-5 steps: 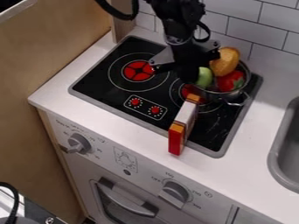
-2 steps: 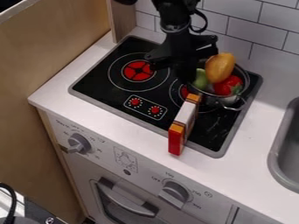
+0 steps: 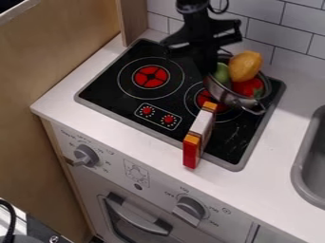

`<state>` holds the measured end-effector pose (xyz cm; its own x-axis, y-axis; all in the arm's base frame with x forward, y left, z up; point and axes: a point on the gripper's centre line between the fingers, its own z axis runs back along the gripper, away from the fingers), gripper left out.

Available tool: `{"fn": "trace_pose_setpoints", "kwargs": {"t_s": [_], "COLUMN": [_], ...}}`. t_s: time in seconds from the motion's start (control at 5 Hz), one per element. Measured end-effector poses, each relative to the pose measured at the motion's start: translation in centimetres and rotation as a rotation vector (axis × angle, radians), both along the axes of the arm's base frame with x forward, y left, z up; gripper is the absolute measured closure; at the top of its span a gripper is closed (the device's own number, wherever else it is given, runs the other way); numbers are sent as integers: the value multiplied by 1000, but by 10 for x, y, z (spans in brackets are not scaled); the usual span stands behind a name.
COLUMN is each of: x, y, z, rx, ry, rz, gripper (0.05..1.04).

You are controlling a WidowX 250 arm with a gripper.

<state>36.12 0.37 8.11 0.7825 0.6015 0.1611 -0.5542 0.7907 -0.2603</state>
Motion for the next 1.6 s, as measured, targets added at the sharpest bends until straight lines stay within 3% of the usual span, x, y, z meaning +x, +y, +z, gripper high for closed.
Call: {"fn": "trace_pose_setpoints", "kwargs": {"t_s": [0.6, 1.0, 1.4, 1.6], "x": [5, 1, -20, -26], "y": [27, 51, 69, 85], "z": [10, -1, -22, -22], "rx": [21, 34, 4, -6], "ry": [-31, -59, -47, -63], "rz": [-73, -99, -115, -124], "gripper": [1030, 1030, 1030, 1030]}}
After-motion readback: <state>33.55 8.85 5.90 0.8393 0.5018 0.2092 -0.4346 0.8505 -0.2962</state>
